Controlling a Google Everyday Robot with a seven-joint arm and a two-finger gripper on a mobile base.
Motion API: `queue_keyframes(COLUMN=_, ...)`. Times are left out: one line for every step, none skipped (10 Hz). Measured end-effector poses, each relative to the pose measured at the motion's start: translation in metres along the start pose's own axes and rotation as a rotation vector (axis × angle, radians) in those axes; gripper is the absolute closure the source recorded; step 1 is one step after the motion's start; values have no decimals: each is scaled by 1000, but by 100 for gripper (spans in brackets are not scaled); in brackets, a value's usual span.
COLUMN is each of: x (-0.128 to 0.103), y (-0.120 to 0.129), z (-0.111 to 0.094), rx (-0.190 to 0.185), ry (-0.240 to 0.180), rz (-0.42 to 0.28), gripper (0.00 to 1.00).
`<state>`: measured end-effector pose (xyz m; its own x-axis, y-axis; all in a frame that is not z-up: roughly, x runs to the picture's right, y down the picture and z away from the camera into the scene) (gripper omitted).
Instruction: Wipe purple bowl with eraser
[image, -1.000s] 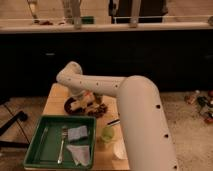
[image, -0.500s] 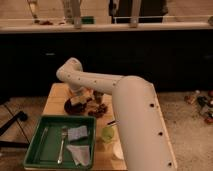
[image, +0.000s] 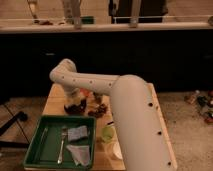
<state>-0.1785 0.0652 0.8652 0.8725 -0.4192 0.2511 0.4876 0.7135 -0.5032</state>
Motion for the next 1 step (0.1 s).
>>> queue_keyframes(x=-3, y=5, z=-1, rx=-4, ry=-3, rz=-12, gripper=100)
